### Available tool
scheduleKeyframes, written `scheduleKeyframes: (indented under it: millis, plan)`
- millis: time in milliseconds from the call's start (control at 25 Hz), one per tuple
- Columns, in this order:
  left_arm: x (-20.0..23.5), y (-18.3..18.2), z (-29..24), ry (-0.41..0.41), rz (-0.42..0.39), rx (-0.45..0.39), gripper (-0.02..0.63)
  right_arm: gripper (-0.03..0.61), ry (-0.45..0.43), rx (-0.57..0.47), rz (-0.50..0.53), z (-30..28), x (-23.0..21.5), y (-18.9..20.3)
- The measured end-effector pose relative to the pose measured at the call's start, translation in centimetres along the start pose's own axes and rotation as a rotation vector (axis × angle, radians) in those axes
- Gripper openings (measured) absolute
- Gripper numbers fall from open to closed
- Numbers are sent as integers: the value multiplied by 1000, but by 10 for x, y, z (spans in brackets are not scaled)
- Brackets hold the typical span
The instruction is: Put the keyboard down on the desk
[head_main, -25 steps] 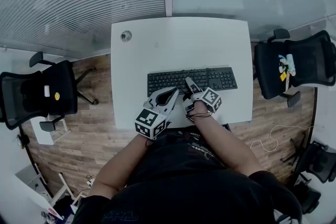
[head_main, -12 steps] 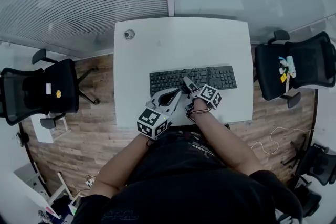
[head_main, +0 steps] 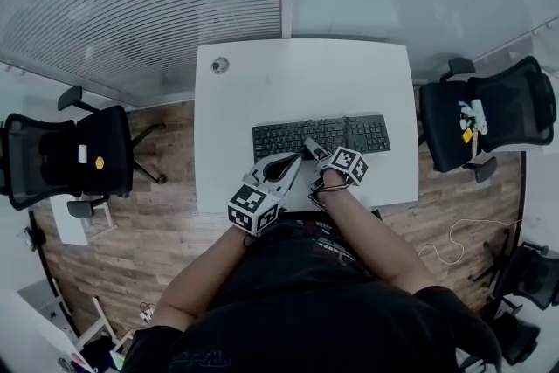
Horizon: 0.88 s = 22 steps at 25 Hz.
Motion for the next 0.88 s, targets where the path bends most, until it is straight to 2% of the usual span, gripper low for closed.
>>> scheduleKeyframes:
  millis: [560, 880]
  plan:
    - [-7, 1, 29, 28, -38, -25, 17, 345, -3, -12, -41, 17, 0, 24]
    - [-7, 0, 36, 38, -38, -37, 17, 344, -15, -17, -32, 22, 7, 25]
Point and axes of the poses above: the fingertips, and each gripper's own axes: z backward along the fingers, x to its left, y out of its underside, the point moved 5 cm from there along z, backward along the fingers, and after that the axes turned 13 degrees about z, right-handed, at the moved point
